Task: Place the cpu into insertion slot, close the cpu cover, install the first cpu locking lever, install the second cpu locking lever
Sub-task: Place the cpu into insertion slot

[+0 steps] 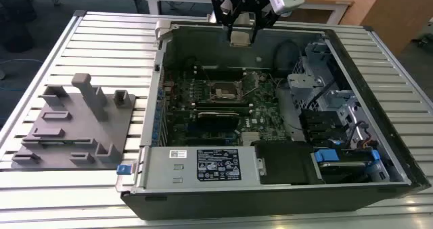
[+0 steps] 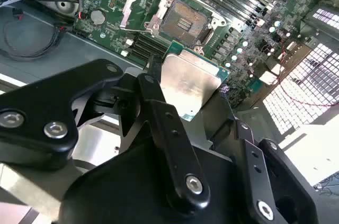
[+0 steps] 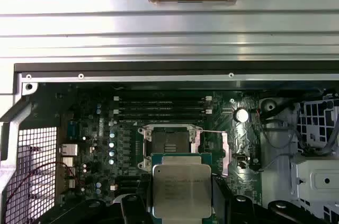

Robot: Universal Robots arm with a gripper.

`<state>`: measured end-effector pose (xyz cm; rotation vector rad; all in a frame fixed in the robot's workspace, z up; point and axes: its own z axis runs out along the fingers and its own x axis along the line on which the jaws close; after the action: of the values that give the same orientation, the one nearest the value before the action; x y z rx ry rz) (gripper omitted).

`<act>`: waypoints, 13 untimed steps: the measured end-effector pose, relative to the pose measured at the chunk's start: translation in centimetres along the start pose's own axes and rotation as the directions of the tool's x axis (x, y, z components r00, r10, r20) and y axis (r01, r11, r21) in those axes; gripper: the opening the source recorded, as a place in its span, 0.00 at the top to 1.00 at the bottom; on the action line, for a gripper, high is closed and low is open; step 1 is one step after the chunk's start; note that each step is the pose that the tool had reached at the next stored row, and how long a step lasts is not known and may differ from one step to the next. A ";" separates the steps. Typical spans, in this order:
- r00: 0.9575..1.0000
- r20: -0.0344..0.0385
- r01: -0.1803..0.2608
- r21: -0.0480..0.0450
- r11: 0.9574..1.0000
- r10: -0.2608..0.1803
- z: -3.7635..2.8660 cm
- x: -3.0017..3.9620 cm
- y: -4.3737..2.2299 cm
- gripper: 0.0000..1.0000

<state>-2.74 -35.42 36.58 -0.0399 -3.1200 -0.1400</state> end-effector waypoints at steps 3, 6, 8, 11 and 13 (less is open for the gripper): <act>1.000 0.000 0.000 0.000 1.000 0.000 0.00 0.00 0.00 0.46; 1.000 0.000 0.000 0.000 1.000 0.000 0.00 0.00 0.00 0.46; 1.000 0.000 0.000 0.000 1.000 0.000 0.00 0.00 0.00 0.46; 1.000 0.000 0.000 0.000 1.000 0.000 0.08 0.00 0.00 0.46; 1.000 0.000 0.000 0.000 1.000 0.000 0.21 0.00 -0.02 0.46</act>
<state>-2.74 -35.43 36.36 -0.0400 -3.1200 -0.1402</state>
